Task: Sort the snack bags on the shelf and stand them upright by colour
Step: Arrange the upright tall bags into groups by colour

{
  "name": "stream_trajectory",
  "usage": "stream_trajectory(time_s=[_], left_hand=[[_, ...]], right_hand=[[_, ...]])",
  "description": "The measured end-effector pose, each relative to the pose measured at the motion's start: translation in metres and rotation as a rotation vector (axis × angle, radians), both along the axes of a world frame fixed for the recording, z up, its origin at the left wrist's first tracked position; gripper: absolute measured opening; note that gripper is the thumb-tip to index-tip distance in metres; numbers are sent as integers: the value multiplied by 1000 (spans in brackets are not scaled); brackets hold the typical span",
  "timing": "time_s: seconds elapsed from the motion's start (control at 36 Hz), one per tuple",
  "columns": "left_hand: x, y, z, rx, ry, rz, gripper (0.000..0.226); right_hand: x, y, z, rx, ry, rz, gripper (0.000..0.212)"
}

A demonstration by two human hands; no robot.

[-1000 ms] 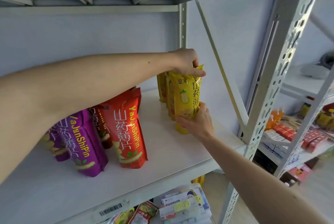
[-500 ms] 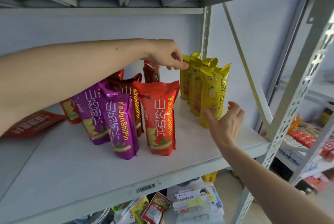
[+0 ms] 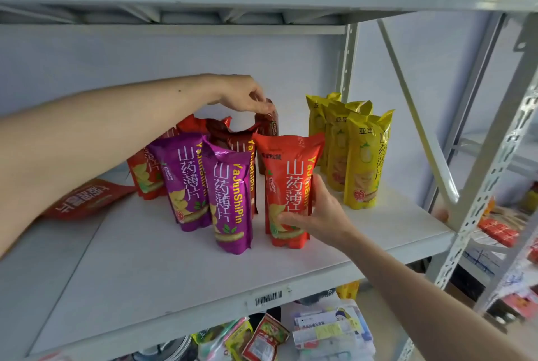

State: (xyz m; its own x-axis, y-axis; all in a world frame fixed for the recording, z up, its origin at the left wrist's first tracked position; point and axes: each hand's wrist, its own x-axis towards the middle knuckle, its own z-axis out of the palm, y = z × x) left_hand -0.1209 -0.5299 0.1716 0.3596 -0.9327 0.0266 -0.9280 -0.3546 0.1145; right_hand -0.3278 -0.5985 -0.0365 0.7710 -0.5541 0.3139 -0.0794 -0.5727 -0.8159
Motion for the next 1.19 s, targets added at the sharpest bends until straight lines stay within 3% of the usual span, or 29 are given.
stream_trajectory(time_s=[0.19,0.36,0.5,0.61,1.0,1.11,1.19], left_hand=[[20,-2,1,14,83,20,70],[21,8,-5,206,218,-149,85],[17,4,-9,291,158,-187,44],[16,-2,-11,348,142,-202,40],[-23,-42,-18,165,97,-210,42],[-33,-47,-24,121,52,-190,49],[-38,-49,-29,86,-9,-195,50]], right_hand=[[6,-27,0,-3,11,-108,83],[-3,-46,-2,-24,-67,-281,83],[-13,-47,-4,-29,-77,-305,83],[-26,-48,-5,-29,-83,-332,79],[-60,-37,-14,-53,-171,-543,107],[-60,-28,-20,-169,-247,-734,90],[-57,-20,-19,-275,-314,-746,70]])
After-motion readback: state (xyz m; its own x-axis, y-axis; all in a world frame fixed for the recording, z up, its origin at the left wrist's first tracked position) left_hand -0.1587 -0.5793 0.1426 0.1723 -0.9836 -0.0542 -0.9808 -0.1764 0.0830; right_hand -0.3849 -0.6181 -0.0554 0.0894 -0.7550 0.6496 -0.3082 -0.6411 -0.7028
